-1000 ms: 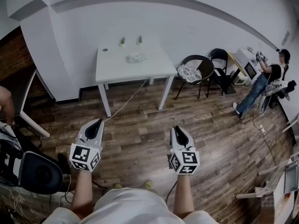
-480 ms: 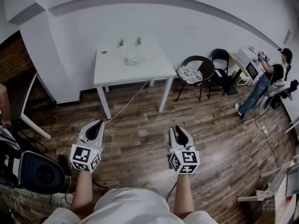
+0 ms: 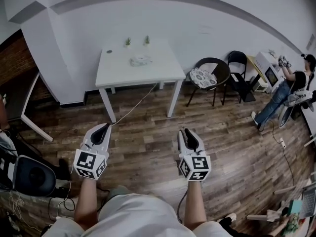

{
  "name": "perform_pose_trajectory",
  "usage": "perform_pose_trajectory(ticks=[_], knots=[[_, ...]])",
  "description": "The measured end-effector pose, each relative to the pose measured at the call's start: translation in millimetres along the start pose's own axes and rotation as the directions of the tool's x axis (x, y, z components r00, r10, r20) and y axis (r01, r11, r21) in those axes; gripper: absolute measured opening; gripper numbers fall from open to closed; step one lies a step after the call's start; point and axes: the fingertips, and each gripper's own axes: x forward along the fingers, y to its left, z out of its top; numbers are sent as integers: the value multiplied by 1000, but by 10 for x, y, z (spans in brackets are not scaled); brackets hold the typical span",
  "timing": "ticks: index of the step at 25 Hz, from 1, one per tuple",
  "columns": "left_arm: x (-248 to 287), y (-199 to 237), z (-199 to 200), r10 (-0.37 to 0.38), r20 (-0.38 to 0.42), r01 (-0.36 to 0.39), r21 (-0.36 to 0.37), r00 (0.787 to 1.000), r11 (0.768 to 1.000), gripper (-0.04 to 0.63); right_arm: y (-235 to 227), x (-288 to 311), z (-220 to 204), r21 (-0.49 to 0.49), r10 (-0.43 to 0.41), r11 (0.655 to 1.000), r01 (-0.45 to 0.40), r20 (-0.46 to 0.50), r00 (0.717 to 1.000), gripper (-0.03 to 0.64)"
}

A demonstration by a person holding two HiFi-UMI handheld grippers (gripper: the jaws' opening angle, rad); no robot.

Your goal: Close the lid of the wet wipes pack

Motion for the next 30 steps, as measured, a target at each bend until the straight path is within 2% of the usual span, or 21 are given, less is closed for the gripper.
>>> perform_pose_trajectory(ticks=[5,14,24,30], knots=[[195,-77,18,4,-9,-4,2,1000,1000,6,-164,138,-38,16,25,1000,-24,-3,1000,100],[656,187,-196,10,-16,-10,-26,1000,1000,6,-291,658,-179,15,36,999,-35,-31,999,98],[1605,930,-378,-29,-25,28,-57,999,998,6,-398,1745,-132,8,-2,1000,2,-70,998,98],[2218,1610,-504,-52,-36,49,-88,998,995,6,-326,2626,9,5,-21,1000,22,-83,996,98]])
